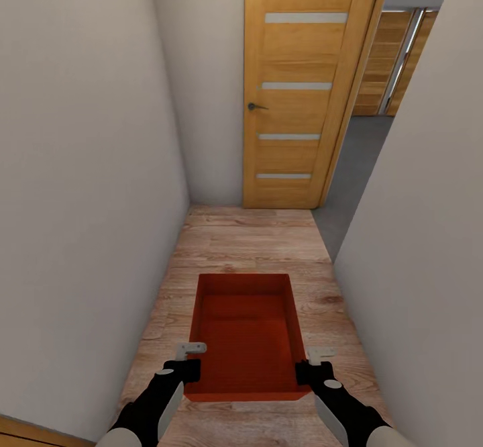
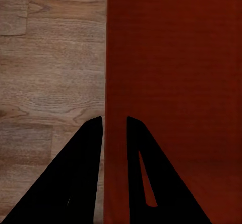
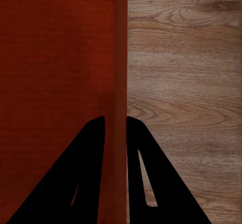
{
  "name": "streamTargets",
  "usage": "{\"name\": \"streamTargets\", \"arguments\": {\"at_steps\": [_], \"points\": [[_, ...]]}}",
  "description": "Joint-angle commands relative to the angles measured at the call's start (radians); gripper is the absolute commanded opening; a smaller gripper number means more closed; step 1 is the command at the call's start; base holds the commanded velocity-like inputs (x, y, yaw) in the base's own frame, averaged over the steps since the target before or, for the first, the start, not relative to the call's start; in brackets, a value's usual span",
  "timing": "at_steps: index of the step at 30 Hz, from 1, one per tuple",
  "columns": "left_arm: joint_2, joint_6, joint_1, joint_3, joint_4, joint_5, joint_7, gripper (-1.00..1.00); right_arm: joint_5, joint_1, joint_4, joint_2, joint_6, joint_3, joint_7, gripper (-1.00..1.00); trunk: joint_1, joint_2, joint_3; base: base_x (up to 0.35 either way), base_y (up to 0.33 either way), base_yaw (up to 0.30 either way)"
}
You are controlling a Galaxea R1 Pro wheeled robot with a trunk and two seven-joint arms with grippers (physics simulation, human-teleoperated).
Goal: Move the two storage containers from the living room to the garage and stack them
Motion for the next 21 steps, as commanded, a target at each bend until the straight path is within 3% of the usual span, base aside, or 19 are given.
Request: {"name": "streamTargets", "arguments": {"at_steps": [1, 21], "points": [[0.000, 0.006, -0.001, 0.004, -0.005, -0.011, 0.007, -1.00, -0.015, -0.001, 0.011, -0.029, -0.001, -0.005, -0.006, -1.00, 0.000, -0.001, -0.001, 0.000, 0.000, 0.000], [0.001, 0.006, -0.001, 0.004, -0.005, -0.011, 0.008, -1.00, -0.015, -0.001, 0.011, -0.029, -0.009, -0.008, -0.006, -1.00, 0.000, -0.001, -0.013, 0.000, 0.000, 0.000]]}}
